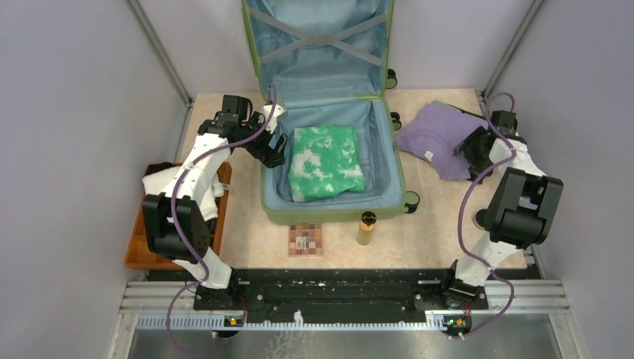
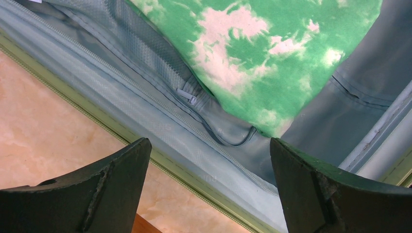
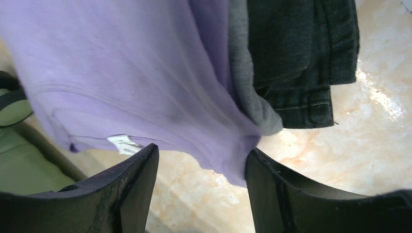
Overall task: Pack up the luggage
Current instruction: Pick up the clothes from the corner of the board, then place the clothes in the luggage.
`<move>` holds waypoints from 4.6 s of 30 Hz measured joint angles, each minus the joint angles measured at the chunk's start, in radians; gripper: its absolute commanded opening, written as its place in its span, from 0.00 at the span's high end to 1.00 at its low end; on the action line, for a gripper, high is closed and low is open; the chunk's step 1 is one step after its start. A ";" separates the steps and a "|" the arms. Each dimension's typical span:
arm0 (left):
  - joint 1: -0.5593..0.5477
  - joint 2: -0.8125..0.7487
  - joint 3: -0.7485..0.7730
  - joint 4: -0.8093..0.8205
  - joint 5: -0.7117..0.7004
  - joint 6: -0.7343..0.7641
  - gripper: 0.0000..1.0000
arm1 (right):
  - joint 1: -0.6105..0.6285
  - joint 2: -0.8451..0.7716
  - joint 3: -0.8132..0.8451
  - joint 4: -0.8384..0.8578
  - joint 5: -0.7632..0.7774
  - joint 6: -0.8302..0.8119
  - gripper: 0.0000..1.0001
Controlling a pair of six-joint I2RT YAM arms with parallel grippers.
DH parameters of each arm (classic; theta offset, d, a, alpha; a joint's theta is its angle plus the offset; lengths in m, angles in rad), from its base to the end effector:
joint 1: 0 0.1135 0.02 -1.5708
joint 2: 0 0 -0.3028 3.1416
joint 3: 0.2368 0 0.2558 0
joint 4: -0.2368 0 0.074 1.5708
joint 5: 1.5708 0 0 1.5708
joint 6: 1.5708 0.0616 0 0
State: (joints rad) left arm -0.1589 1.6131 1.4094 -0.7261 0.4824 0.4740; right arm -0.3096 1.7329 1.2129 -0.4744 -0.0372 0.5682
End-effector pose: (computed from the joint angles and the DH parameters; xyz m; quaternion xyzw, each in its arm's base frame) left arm 0.3562 -0.0860 0.3214 0.3583 0.8524 -0.1759 0.3377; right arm 0.3706 -0.1161 0.2272 0.4026 0.8700 0.0543 0.2795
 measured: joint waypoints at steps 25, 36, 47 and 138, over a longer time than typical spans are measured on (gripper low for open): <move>0.000 0.000 -0.030 0.000 -0.001 -0.001 0.01 | -0.003 -0.024 -0.042 -0.017 0.019 -0.023 0.17; 0.000 0.000 -0.031 0.001 -0.001 -0.001 0.02 | -0.008 -0.031 -0.057 0.010 0.095 -0.027 0.19; 0.000 0.000 -0.031 0.001 -0.002 -0.001 0.02 | -0.008 -0.017 -0.105 0.119 -0.011 -0.008 0.25; 0.177 -0.037 0.146 -0.057 -0.082 -0.140 0.01 | 0.638 0.227 1.081 -0.167 -0.278 0.206 1.00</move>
State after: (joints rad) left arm 0.0185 1.5757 1.5558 -0.7830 0.4000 0.3336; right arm 0.3283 1.9598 2.2944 -0.6415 -0.3153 0.7742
